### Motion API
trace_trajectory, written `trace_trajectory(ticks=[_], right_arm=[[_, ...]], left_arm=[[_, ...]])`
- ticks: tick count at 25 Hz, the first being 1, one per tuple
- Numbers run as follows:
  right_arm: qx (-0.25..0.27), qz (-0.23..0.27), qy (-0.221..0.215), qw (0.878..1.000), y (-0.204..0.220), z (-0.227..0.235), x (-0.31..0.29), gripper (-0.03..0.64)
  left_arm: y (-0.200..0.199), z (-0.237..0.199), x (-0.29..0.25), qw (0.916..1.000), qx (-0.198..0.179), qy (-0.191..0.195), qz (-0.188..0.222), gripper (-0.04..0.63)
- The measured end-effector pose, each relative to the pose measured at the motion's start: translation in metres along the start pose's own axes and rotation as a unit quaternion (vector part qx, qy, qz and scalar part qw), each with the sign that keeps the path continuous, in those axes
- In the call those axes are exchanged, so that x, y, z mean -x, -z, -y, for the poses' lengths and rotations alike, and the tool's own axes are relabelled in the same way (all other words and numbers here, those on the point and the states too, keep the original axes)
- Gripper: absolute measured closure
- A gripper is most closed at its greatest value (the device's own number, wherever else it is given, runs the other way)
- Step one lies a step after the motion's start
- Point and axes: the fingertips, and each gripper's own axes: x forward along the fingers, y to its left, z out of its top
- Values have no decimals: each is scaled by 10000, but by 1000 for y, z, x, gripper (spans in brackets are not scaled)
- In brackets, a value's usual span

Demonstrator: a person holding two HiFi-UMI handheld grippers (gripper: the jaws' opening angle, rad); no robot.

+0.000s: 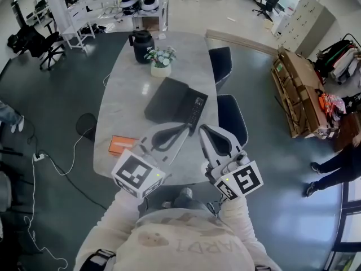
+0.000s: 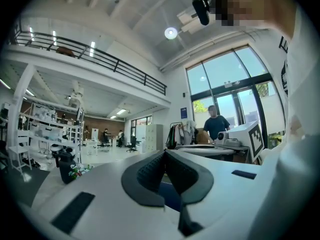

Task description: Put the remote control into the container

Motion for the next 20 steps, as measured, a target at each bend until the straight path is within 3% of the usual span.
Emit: trace_trajectory(ticks=[20], right_arm=[[-30, -57, 9, 10000, 4, 3, -3, 598]], left_arm=[[-1, -7, 1, 9998, 89, -115, 104, 583]])
